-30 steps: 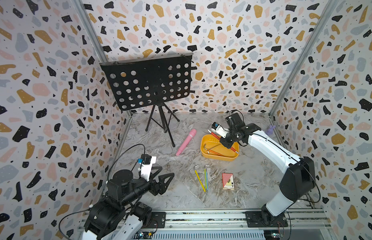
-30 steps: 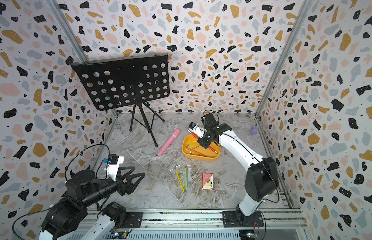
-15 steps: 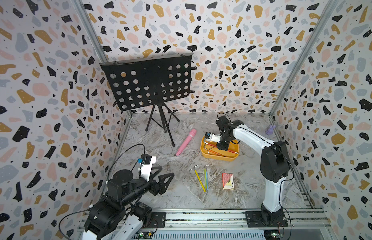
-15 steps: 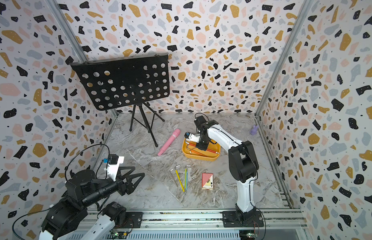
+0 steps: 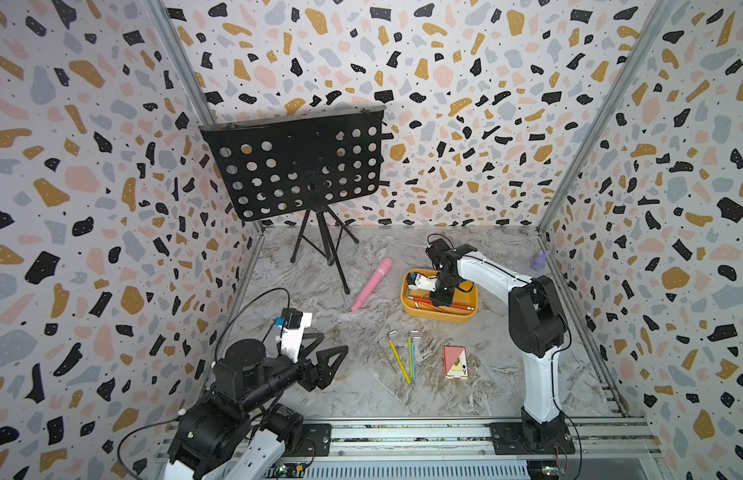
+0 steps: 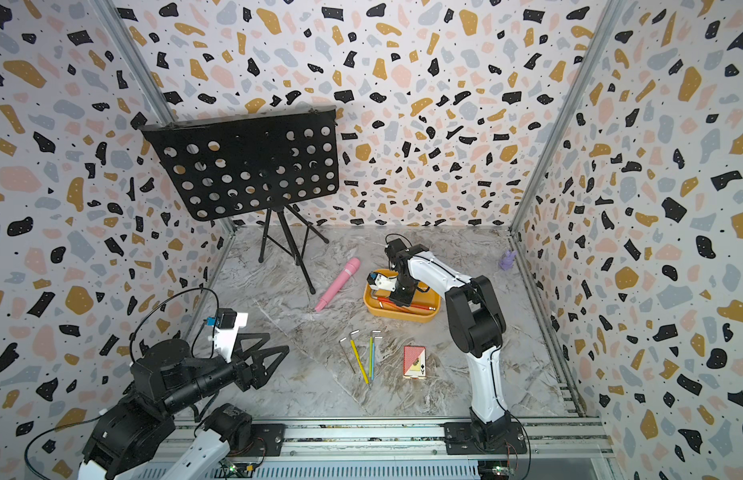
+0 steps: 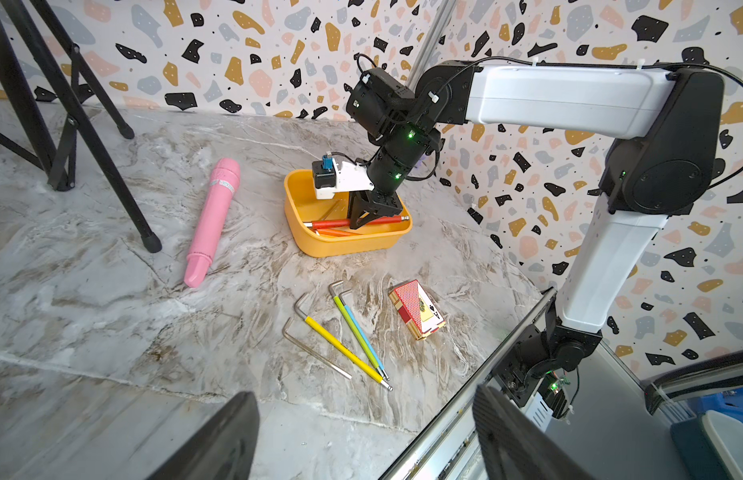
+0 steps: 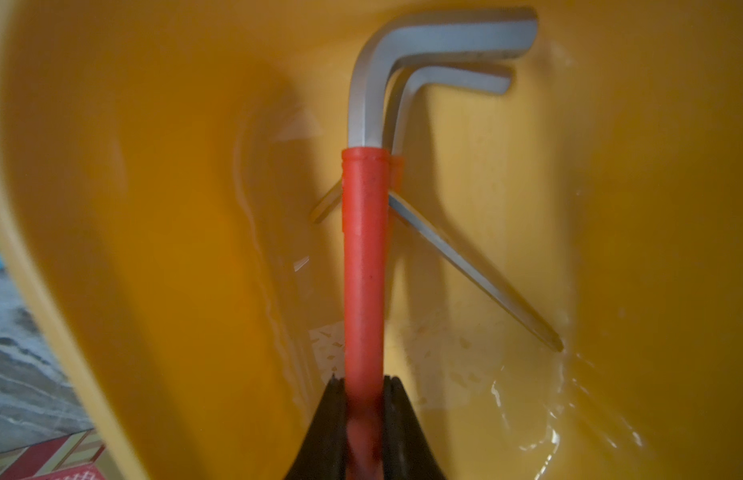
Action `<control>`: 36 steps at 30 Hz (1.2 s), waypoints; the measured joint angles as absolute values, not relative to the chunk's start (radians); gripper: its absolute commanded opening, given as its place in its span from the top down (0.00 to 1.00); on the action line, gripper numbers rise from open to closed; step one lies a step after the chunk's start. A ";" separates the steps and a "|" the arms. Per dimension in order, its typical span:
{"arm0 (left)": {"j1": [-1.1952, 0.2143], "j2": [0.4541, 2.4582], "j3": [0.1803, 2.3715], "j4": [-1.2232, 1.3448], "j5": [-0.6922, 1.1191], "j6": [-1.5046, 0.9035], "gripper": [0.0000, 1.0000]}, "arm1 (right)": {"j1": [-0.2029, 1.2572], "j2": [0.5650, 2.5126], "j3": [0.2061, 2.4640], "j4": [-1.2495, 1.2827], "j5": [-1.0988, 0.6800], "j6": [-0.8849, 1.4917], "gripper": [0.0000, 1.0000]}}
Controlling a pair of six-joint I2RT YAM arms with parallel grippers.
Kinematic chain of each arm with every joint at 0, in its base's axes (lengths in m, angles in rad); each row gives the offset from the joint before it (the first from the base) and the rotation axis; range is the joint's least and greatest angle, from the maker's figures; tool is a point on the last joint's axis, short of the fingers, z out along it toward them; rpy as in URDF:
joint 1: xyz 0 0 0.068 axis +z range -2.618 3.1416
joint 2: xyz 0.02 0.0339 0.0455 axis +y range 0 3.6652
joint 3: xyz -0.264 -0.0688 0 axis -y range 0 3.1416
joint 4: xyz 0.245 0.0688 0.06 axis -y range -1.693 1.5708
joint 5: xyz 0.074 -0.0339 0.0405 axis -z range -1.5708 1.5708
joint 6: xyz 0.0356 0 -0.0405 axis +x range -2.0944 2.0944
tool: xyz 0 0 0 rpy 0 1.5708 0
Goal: Put the hex key on the desktop into the storage box
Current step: Place the Allen key in the storage box.
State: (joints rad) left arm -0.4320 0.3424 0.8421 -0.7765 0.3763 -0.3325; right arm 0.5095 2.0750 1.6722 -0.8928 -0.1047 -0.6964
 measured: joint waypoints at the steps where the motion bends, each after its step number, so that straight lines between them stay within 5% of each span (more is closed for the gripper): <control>1: -0.432 0.342 0.842 -0.776 0.376 -0.332 0.15 | 0.511 2.075 1.678 -0.889 -0.105 -0.694 1.00; 36: -0.426 0.343 0.842 -0.776 0.377 -0.332 0.15 | 0.483 2.144 1.768 -0.876 -0.141 -0.450 1.00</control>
